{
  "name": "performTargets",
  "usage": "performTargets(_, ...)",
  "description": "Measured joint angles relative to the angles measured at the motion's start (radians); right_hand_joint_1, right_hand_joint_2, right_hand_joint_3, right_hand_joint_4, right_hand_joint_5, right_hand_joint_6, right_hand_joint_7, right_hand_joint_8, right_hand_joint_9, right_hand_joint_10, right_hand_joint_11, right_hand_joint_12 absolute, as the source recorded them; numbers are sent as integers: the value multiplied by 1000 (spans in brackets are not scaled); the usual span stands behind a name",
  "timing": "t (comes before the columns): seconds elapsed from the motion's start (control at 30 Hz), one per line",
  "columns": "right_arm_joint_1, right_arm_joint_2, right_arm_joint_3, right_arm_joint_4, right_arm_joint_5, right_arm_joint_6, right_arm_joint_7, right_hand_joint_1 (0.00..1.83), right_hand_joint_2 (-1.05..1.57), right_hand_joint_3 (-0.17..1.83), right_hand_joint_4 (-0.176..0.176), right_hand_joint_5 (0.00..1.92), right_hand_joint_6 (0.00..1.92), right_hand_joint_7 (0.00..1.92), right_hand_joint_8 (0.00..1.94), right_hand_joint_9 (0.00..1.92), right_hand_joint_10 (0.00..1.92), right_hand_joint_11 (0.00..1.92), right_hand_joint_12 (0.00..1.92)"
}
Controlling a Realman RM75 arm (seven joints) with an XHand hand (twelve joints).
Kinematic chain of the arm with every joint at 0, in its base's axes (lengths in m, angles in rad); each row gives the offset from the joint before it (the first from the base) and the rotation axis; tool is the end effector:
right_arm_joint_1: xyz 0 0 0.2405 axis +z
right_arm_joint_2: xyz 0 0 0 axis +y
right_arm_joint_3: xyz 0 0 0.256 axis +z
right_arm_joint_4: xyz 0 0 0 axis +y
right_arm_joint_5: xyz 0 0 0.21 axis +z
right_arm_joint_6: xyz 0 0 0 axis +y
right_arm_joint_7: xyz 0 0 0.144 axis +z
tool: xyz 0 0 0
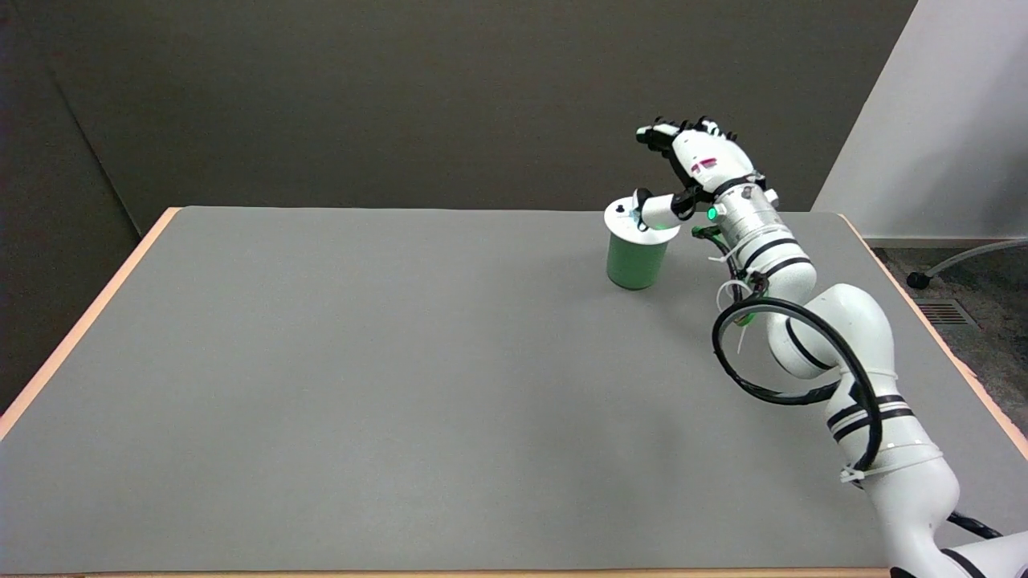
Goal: Place the white cup lid onto the cup.
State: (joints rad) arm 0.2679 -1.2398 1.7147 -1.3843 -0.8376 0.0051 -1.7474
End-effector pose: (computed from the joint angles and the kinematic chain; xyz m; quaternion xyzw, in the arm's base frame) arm -0.1869 -0.4081 0.3929 0.6321 -0.0377 0.1484 0.7596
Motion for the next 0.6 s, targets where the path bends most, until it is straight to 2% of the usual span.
performTargets(0.17,-15,-1,23,-49,0,0,0,924,674,920,13,549,169,556,167,405,672,-1,1060)
performTargets(0.2,-21,-1,29,-62,0,0,0,903,658,975,14,551,190,556,175,404,690,-1,1072)
performTargets(0.3,-43,-4,51,-97,0,1,0,900,681,966,22,607,199,605,178,418,694,-1,1071)
performTargets(0.6,-126,-36,156,-199,0,20,0,896,710,961,23,629,199,627,177,437,697,-1,1065)
